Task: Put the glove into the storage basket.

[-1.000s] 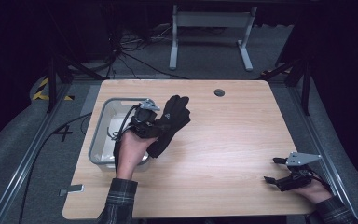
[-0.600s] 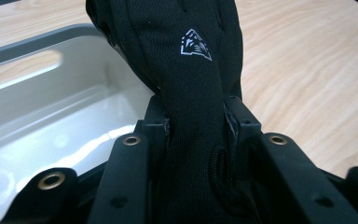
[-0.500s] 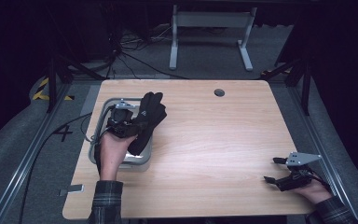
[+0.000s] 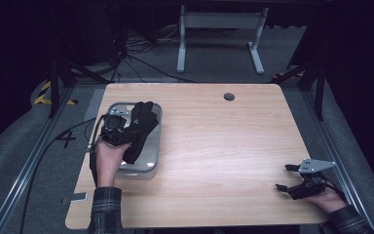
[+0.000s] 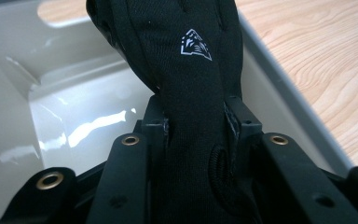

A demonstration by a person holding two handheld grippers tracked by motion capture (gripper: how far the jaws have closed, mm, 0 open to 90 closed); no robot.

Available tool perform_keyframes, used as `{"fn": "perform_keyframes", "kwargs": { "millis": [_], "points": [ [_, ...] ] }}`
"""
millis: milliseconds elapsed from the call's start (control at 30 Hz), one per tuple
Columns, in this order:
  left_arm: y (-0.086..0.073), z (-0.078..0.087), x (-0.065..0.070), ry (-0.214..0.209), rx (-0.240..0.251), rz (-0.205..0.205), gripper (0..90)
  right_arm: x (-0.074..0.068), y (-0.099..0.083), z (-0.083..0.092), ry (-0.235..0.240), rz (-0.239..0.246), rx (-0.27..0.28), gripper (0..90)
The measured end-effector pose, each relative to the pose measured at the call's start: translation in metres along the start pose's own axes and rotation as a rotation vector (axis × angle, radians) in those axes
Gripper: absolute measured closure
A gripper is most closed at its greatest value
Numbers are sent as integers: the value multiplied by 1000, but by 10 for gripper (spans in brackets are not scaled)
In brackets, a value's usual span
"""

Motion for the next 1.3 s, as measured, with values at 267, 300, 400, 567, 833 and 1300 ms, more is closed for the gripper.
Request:
{"fn": "perform_keyframes", "kwargs": {
  "millis": [267, 300, 400, 567, 833, 1300],
  "points": [
    [-2, -16, -4, -6, -47, 8, 651, 0, 0, 0, 0, -2, 0, 111],
    [-2, -18, -4, -7, -52, 5, 643, 0, 0, 0, 0, -2, 0, 111],
    [-2, -21, -5, -7, -65, 15, 598, 0, 0, 0, 0, -2, -1, 111],
    [-2, -23, -8, 7, -75, 31, 443, 0, 0, 0, 0, -1, 0, 111],
    [-1, -12, -6, 42, -22, 23, 267, 0, 0, 0, -1, -2, 0, 111],
    [18, -1, 38, 1, 34, -79, 170, 0, 0, 0, -1, -2, 0, 111]
  ]
}}
Point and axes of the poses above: each handheld gripper's, and its own axes: z roughly backward along the jaws, y roughly out of its top, x roughly to its right, the point moved 5 cm from there along -z, roughly forward along the jaws, and after that the axes turned 13 degrees about -x, right-handed, at the moved point
